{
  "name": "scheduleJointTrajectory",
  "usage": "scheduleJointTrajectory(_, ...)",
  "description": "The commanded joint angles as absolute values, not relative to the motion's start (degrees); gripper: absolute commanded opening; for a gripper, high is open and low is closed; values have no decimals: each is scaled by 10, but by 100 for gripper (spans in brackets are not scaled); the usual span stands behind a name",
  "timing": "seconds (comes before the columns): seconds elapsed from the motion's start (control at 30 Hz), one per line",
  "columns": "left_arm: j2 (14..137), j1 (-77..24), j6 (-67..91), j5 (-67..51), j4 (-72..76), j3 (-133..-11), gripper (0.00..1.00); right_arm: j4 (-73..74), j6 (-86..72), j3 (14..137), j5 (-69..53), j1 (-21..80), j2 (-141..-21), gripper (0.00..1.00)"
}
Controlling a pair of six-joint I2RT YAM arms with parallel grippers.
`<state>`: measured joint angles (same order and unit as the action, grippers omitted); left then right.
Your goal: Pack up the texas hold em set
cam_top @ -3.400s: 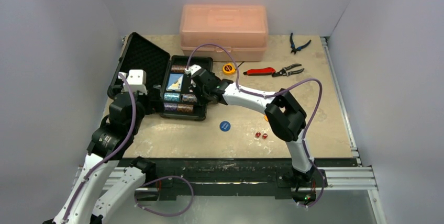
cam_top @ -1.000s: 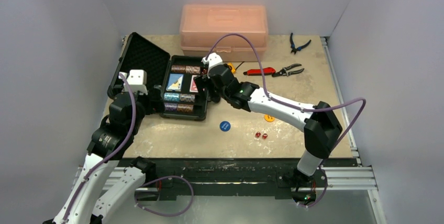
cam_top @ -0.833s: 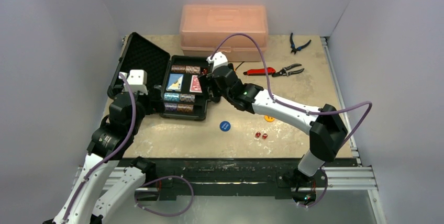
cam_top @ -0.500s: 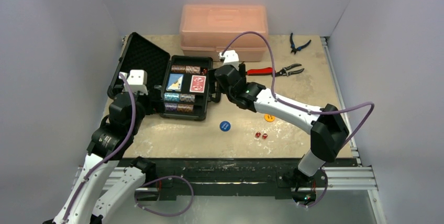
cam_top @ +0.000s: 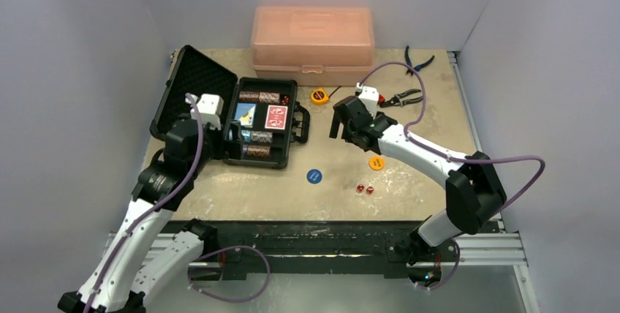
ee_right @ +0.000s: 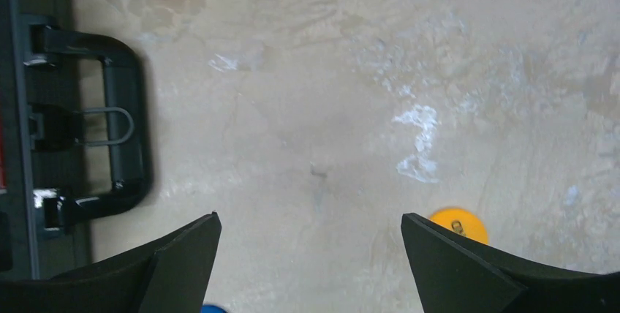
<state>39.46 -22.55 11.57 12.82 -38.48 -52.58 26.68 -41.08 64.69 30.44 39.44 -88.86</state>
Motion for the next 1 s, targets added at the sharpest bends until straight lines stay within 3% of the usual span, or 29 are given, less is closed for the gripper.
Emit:
scheduleJointTrajectory(0.0, 450, -224, 120, 11, -381, -540, 100, 308, -482, 596, 270, 374, -837, 99)
scheduleJointTrajectory(0.1, 489, -231, 120, -44, -385, -549, 100, 300, -492, 546, 254, 354, -809, 99)
scheduleJointTrajectory(0.33, 562, -295, 131, -57, -408, -573, 98, 295, -507, 490, 246, 313, -774, 99)
scheduleJointTrajectory(0.97, 847, -509, 247, 86, -383, -679, 92, 250, -470, 456, 310, 291, -688, 99)
